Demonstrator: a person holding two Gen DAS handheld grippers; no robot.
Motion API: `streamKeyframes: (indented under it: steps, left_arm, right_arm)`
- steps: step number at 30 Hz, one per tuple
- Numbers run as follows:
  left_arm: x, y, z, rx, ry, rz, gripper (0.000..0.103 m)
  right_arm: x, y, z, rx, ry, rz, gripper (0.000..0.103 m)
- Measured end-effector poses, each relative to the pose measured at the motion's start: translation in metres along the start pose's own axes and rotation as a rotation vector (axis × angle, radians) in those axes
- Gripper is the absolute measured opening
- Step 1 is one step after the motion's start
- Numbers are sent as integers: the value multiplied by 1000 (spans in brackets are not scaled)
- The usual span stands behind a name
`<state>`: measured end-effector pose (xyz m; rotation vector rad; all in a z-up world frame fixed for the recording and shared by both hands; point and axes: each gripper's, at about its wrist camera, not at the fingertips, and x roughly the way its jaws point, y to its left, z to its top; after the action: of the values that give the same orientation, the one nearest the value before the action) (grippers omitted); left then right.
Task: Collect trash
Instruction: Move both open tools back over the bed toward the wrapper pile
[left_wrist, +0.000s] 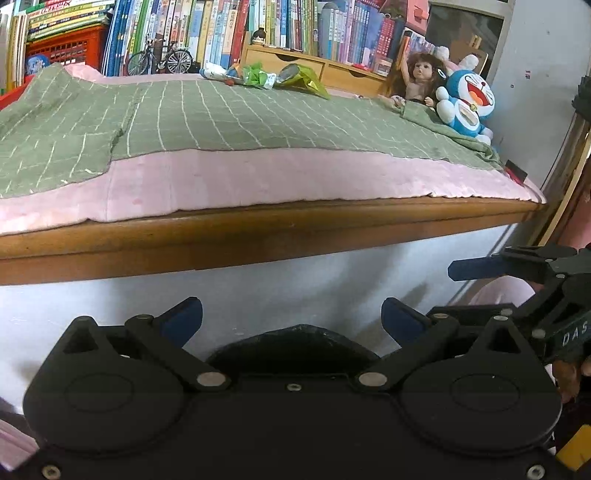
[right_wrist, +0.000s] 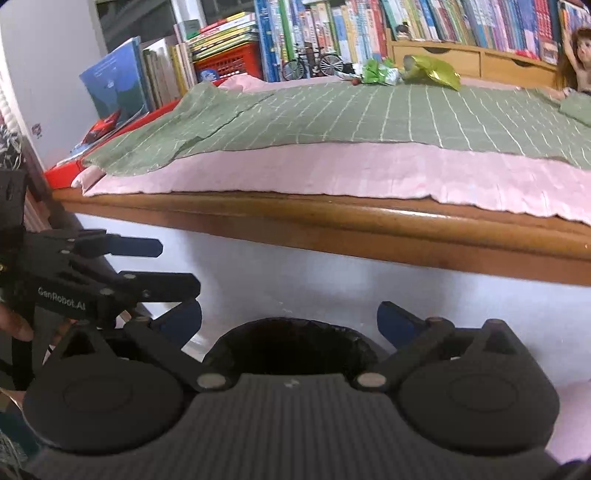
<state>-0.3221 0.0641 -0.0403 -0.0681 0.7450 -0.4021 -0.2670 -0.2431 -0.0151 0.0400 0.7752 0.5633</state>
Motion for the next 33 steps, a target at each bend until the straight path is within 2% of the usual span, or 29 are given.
streamKeyframes:
  steps: [5, 12, 20, 23, 26, 30, 33]
  left_arm:
    - [0, 4, 2, -30, 1, -16, 103]
    - [-2, 0, 32, 41, -28, -16, 103]
    - [-5, 6, 104, 93, -141, -14, 103]
    - [-5, 13, 139, 106, -202, -3, 103]
    - [0, 21, 175, 130, -261, 39, 103]
    - [13, 27, 210, 146, -298, 52, 103]
    - [30, 30, 228, 166, -295, 60, 103]
  right_arm:
    - [-1, -5, 1, 31, 1, 3, 103]
    - [1, -1, 25, 20, -25, 31, 103]
    - [0, -4, 91, 7, -103, 60, 103]
    - [-4, -9, 121, -27, -169, 40, 103]
    - [-5, -20, 151, -31, -223, 9, 103]
    - [2, -40, 186, -22, -276, -53, 103]
    - [17, -63, 208, 13, -283, -89, 103]
